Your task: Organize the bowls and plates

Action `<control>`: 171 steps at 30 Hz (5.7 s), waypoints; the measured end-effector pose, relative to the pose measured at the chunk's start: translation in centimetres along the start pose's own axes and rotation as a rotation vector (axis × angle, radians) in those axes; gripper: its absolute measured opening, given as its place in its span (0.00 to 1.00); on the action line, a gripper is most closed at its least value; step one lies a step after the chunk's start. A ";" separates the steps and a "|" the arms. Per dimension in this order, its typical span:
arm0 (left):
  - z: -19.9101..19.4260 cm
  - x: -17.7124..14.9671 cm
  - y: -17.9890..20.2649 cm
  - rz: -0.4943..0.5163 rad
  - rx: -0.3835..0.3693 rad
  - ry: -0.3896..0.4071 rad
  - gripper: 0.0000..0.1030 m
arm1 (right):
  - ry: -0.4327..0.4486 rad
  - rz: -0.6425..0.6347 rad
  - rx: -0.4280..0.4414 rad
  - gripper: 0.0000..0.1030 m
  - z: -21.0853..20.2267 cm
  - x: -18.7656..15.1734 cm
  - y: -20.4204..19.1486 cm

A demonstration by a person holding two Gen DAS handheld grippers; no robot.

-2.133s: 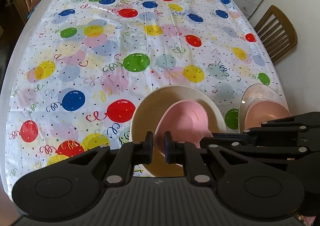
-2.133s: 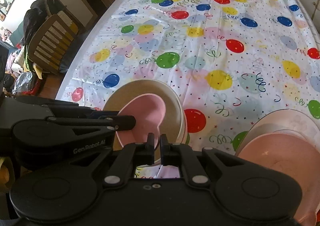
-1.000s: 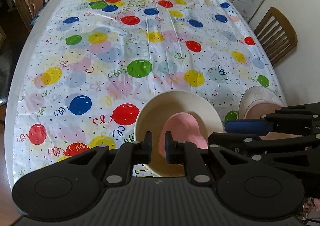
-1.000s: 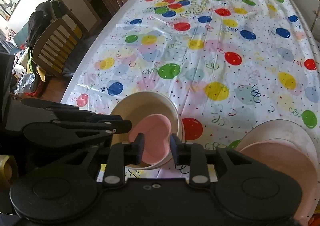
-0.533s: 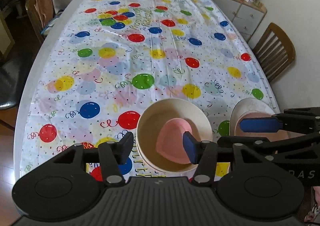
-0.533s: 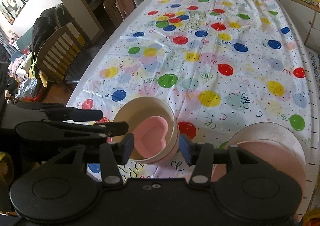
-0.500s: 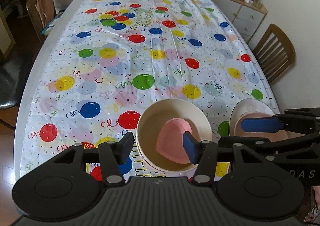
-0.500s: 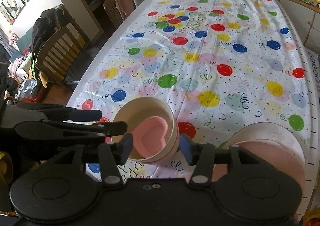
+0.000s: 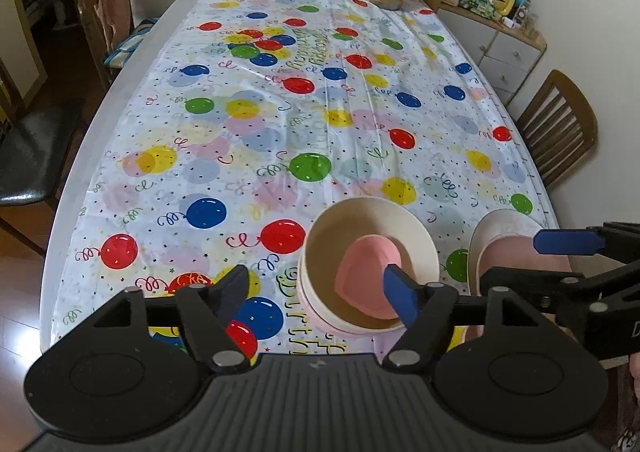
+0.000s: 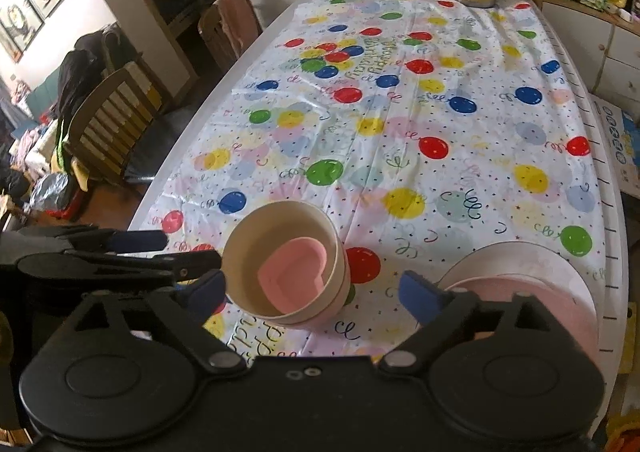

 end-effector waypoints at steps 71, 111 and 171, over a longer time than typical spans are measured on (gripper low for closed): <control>10.1 -1.9 -1.2 -0.010 -0.148 -0.252 0.47 | -0.158 0.379 -0.153 0.25 10.5 -2.3 1.2; 6.0 -1.6 14.6 0.239 -0.252 -0.215 0.46 | 0.022 0.506 -0.245 0.24 -2.5 -4.6 10.3; 11.7 -5.4 22.3 0.344 -0.227 -0.283 0.47 | -0.018 0.596 -0.277 0.31 -3.2 -10.3 18.4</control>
Point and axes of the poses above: each gripper's, at about its wrist camera, not at the fingertips, and z roughly the way its jaws point, y to its right, x to its top, the point moved 7 cm from there along z, roughly the way its jaws point, and after that the axes turned 9 degrees about -z, right-handed, at the moved point
